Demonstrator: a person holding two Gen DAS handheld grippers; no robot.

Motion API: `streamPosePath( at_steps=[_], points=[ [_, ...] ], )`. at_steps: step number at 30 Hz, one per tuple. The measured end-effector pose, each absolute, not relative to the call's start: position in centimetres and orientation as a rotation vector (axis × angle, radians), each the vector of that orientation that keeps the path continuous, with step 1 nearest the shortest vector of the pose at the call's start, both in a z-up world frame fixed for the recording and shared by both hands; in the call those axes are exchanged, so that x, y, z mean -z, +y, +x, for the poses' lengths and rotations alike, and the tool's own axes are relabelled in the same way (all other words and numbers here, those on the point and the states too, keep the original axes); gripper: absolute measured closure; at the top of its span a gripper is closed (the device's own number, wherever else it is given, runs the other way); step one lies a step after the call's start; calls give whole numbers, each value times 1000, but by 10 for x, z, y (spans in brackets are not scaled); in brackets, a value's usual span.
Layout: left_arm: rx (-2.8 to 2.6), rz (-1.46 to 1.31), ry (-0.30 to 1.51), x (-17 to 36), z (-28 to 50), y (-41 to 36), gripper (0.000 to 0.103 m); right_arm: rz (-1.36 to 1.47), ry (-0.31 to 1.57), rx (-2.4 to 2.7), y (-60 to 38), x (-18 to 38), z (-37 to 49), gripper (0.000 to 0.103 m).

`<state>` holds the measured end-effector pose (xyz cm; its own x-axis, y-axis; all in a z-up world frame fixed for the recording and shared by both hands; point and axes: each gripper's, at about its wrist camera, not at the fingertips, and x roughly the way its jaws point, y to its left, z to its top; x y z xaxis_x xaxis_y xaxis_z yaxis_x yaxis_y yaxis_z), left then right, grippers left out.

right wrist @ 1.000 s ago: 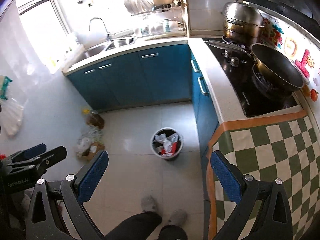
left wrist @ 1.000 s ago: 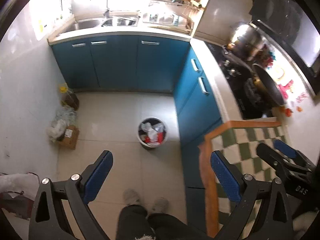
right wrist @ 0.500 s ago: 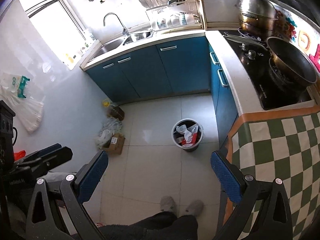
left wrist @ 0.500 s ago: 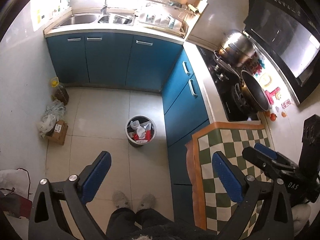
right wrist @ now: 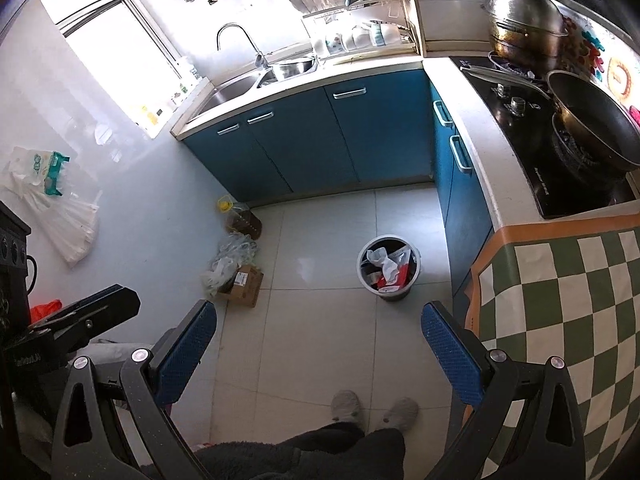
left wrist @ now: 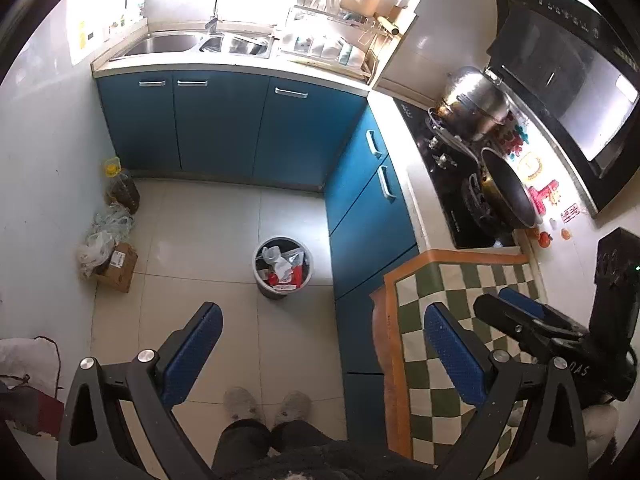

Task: Collect trash

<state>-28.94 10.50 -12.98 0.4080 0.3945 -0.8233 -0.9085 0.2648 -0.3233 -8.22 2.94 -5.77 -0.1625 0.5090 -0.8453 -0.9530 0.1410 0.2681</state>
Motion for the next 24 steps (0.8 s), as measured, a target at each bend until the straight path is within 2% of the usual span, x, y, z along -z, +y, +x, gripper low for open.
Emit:
streamPosePath(
  at_steps=[24],
  points=[
    [-950, -887, 735, 132, -280, 108, 0, -578, 1067, -1423, 14, 58, -68, 0]
  ],
)
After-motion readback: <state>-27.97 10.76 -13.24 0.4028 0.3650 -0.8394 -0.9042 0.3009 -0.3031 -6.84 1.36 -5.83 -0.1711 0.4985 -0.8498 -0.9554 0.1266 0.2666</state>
